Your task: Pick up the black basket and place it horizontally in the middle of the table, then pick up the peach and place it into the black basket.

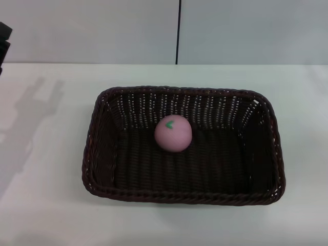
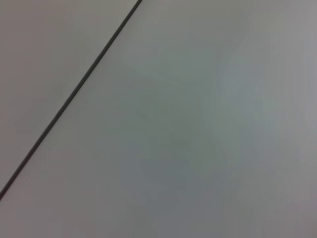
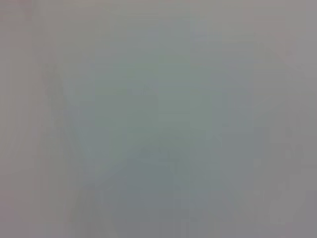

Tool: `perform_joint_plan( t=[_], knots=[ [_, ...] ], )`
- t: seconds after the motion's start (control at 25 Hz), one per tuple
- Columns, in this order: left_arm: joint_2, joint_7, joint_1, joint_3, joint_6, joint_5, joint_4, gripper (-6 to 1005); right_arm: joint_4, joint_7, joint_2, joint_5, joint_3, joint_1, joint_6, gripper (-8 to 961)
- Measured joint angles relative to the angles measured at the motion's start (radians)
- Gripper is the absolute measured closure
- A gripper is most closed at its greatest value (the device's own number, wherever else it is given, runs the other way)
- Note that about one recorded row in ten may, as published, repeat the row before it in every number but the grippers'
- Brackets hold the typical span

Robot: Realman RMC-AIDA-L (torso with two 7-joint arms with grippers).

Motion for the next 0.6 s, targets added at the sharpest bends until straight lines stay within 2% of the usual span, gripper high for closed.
perform_joint_plan(
  t=[0.08,0.28,0.6],
  knots=[
    [0.002,0.0,0.002,-0.006,0.003,0.0,0.001,407,0.066,-0.084,0.002,0.067,0.082,-0.02,0.0,397],
    [0.002,-0.001,0.001,-0.019,0.004,-0.001,0.002,407,0.113,-0.122,0.002,0.101,0.146,-0.028,0.001,397],
    [0.001,-0.003,-0.006,-0.02,0.006,-0.001,0.002,407,0.125,-0.135,0.002,0.103,0.154,-0.021,0.006,397]
  ],
)
